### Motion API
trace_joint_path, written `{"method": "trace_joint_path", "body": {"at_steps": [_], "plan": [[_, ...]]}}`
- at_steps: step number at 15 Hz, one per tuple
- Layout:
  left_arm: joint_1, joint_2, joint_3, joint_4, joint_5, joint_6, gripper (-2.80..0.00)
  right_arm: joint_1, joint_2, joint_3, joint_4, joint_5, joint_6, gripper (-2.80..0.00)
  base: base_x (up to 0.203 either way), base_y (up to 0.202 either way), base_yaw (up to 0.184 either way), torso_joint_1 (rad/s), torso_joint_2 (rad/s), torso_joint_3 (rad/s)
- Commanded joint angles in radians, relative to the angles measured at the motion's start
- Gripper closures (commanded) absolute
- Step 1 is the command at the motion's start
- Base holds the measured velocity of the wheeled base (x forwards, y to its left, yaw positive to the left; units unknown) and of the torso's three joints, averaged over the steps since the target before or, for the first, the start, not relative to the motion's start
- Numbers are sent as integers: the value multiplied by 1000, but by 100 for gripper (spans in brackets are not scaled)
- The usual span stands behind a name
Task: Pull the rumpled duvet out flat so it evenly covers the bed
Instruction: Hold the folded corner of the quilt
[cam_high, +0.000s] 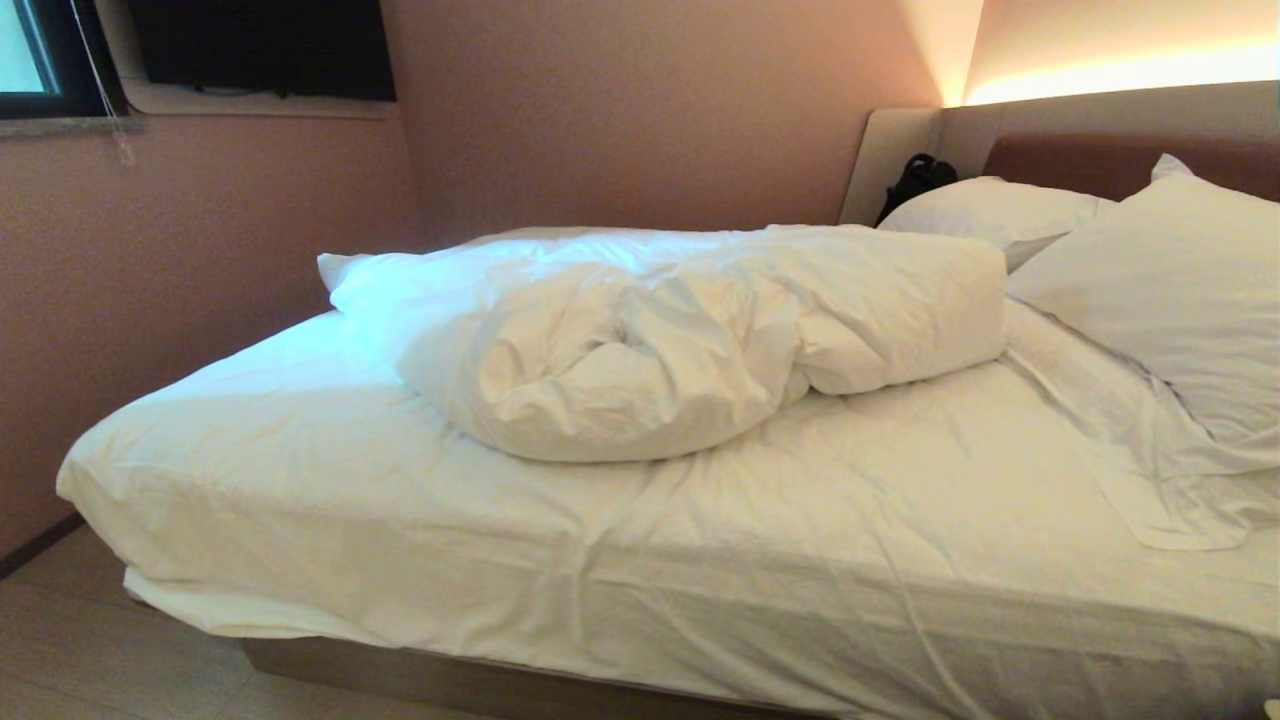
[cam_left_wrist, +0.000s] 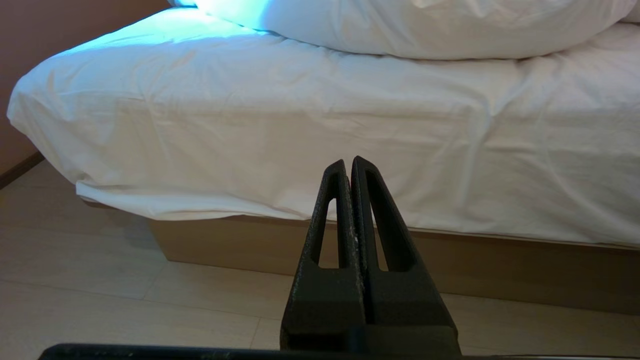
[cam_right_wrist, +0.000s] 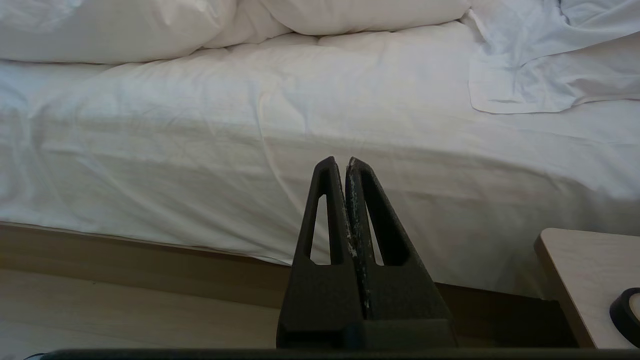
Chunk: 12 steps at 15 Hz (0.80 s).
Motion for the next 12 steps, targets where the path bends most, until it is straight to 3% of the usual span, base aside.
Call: {"method": "trace_joint_path", "body": {"at_steps": [1, 12], "plan": [[0, 0, 0, 0, 0, 0, 0, 0, 1, 0, 0, 0, -2, 0, 0, 0, 0, 0, 0, 0], [0, 0, 0, 0, 0, 1, 0, 0, 1, -4, 9, -3, 1, 0, 0, 0, 0, 0, 0, 0]]}}
